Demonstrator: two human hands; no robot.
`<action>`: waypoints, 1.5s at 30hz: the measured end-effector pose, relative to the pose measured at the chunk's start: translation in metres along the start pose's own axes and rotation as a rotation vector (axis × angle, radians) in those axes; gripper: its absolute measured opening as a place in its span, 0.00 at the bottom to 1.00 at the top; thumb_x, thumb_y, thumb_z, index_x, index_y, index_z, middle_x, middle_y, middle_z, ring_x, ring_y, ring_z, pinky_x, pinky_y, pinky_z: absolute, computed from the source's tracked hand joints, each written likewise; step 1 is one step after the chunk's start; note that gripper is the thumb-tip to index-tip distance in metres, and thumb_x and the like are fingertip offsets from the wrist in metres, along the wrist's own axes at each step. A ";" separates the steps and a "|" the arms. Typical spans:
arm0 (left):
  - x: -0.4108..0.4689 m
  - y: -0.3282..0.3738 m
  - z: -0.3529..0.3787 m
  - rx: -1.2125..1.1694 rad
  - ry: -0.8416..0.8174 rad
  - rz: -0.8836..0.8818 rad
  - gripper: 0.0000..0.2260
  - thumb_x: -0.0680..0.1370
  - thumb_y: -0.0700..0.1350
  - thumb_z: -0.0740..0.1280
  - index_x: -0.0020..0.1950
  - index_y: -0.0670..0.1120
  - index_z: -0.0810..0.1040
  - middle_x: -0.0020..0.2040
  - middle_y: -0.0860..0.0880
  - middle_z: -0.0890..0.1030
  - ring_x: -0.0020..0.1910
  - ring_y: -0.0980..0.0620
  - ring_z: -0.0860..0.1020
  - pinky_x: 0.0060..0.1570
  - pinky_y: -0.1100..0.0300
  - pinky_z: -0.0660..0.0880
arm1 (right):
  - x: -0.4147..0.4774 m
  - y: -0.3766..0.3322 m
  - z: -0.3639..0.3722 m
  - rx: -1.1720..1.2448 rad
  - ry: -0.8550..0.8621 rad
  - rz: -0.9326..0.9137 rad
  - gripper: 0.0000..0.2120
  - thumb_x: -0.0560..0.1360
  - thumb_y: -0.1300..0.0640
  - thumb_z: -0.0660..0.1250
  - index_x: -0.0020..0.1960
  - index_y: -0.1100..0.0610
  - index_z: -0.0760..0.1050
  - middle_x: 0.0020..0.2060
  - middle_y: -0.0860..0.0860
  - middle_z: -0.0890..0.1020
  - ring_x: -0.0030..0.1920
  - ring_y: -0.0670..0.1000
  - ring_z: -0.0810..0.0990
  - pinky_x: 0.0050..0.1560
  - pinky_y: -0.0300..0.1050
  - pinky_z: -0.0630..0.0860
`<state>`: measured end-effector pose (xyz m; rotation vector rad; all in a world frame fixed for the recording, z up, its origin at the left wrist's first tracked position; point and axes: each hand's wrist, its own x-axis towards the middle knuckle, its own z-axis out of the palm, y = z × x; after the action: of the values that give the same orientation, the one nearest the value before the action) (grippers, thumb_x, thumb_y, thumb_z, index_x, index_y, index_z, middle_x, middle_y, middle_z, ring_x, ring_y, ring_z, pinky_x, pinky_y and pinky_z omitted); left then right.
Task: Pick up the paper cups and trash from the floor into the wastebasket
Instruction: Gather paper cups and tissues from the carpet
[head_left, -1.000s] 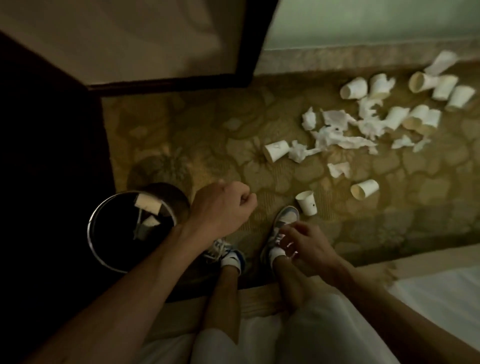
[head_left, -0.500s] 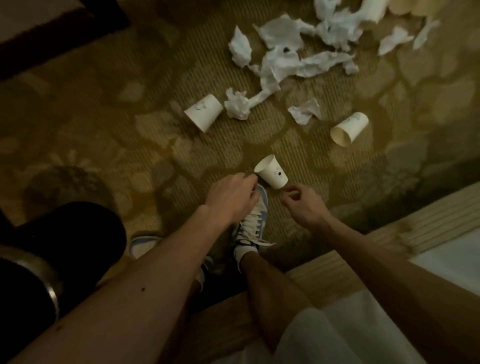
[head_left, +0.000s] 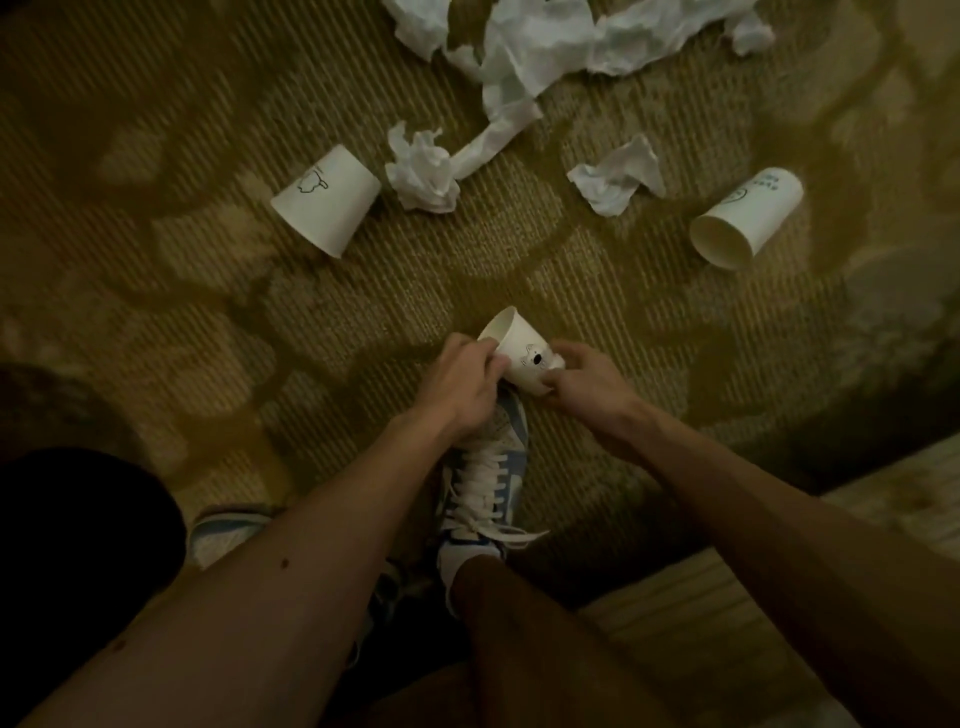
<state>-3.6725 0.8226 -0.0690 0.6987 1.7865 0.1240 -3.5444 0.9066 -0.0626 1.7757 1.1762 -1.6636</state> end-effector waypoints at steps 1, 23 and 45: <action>-0.003 0.003 -0.005 -0.026 0.008 -0.009 0.15 0.85 0.49 0.56 0.66 0.44 0.74 0.66 0.43 0.70 0.63 0.46 0.72 0.59 0.55 0.67 | -0.002 -0.004 -0.001 0.004 -0.008 -0.013 0.27 0.77 0.64 0.66 0.75 0.58 0.64 0.65 0.57 0.75 0.61 0.56 0.78 0.62 0.56 0.77; -0.043 0.033 -0.174 -0.173 0.175 0.279 0.13 0.80 0.59 0.63 0.59 0.53 0.73 0.54 0.53 0.76 0.49 0.58 0.76 0.42 0.58 0.77 | -0.076 -0.128 0.011 -0.011 -0.047 -0.393 0.19 0.70 0.47 0.76 0.56 0.51 0.75 0.46 0.46 0.82 0.39 0.40 0.83 0.32 0.32 0.77; 0.042 -0.015 -0.141 0.195 0.176 0.021 0.36 0.69 0.47 0.77 0.73 0.54 0.64 0.64 0.42 0.73 0.52 0.46 0.77 0.49 0.51 0.76 | -0.009 -0.084 -0.028 0.333 -0.057 -0.172 0.28 0.69 0.45 0.77 0.63 0.56 0.75 0.54 0.52 0.83 0.50 0.52 0.84 0.52 0.53 0.82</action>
<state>-3.8131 0.8686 -0.0633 0.8675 1.9783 0.0257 -3.5948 0.9716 -0.0294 1.8446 1.1037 -2.0996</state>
